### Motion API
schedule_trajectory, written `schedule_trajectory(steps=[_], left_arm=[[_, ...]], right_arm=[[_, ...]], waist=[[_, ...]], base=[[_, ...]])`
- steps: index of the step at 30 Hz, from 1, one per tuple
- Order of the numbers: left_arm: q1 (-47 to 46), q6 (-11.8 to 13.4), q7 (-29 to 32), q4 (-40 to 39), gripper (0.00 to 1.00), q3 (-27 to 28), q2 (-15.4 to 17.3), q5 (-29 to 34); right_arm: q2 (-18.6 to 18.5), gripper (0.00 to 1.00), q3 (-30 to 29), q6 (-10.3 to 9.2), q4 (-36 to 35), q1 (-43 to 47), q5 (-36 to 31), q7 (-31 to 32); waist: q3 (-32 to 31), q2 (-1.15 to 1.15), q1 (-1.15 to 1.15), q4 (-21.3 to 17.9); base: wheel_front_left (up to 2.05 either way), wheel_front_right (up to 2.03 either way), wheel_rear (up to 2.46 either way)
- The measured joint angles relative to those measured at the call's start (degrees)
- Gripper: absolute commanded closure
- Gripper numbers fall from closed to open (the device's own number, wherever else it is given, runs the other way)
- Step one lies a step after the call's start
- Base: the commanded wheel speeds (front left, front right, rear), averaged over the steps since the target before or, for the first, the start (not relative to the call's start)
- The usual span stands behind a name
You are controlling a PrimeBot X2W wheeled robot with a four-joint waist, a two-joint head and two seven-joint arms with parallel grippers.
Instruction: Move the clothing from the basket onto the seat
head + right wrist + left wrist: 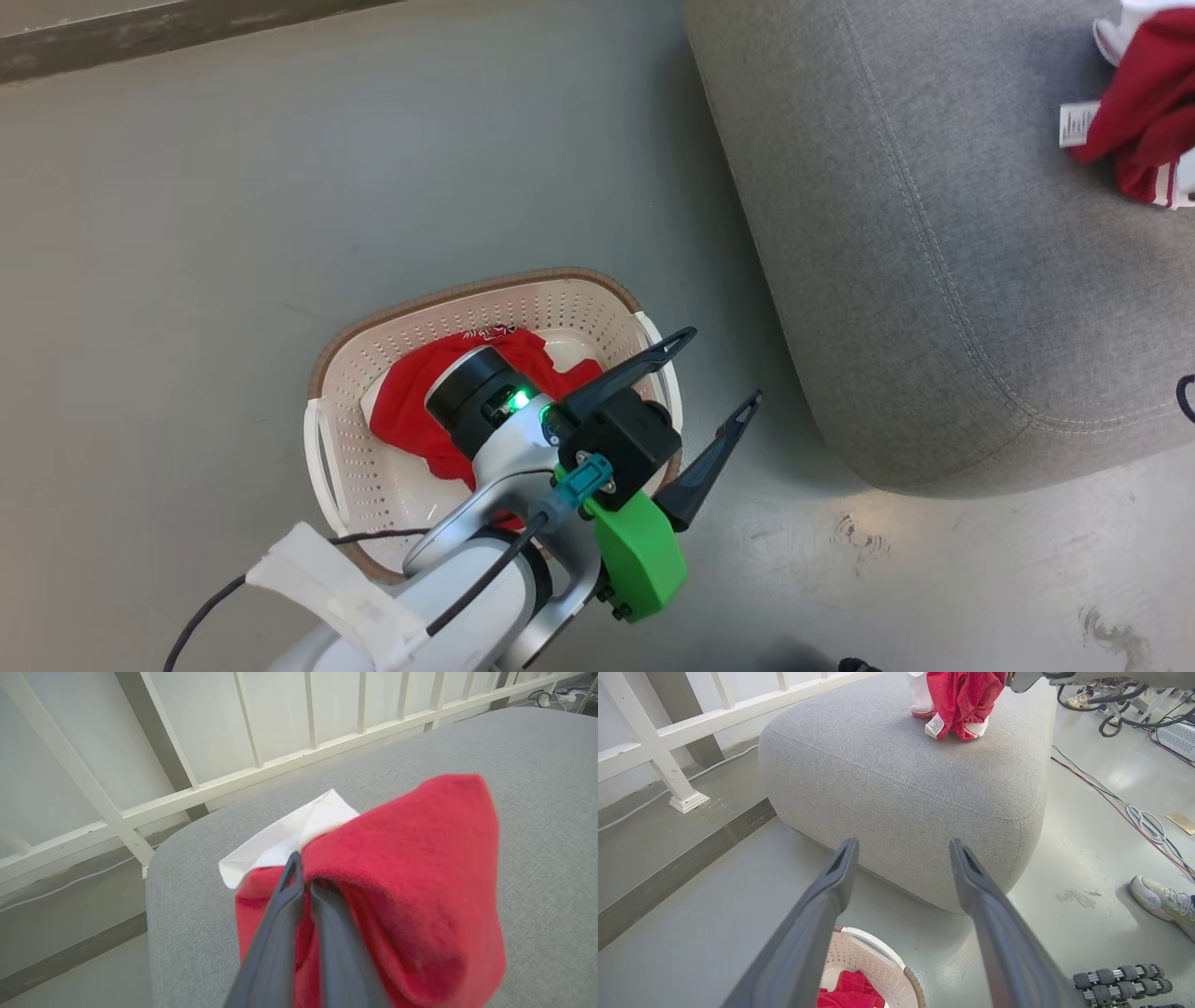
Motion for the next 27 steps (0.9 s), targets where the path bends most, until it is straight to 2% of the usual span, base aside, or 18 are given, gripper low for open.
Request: schedule_trajectory(steps=[5, 6, 7, 13, 27], left_arm=[[-0.16, -0.2, 0.0, 0.46, 0.0, -0.01, -0.01, 0.0], [-0.2, -0.25, -0.01, 0.59, 0.0, -0.01, -0.01, -0.01], [-0.2, -0.25, -0.01, 0.76, 0.0, 0.0, -0.01, -0.01], [-0.21, -0.33, -0.68, 1.68, 0.0, 0.36, 0.01, -0.05], [-0.11, -0.24, -3.7, 3.79, 0.0, 1.98, -0.07, -1.26]], right_arm=[[-0.03, 1.0, -0.04, 0.25, 2.12, 0.03, 0.26, 0.01], [-0.05, 0.64, 0.01, 0.26, 2.34, -0.05, 0.25, 0.01], [-0.08, 0.0, 0.15, 0.27, 2.43, -0.14, 0.21, 0.0], [0.35, 0.0, 1.59, 0.83, 3.31, -0.47, -0.46, -0.45], [4.28, 0.0, 6.43, 3.09, 4.74, 1.9, -2.83, -1.03]], waist=[[0.23, 0.0, 0.0, 0.01], [0.26, 0.0, 0.0, 0.02], [0.26, 0.0, 0.0, 0.03], [-0.36, 0.0, 0.0, 0.03], [-4.99, 0.0, 0.0, -0.54]], base=[[0.0, 0.0, 0.0], [0.0, 0.0, 0.0], [0.0, 0.0, 0.0], [0.0, 0.0, 0.0], [0.0, 0.0, 0.0]])
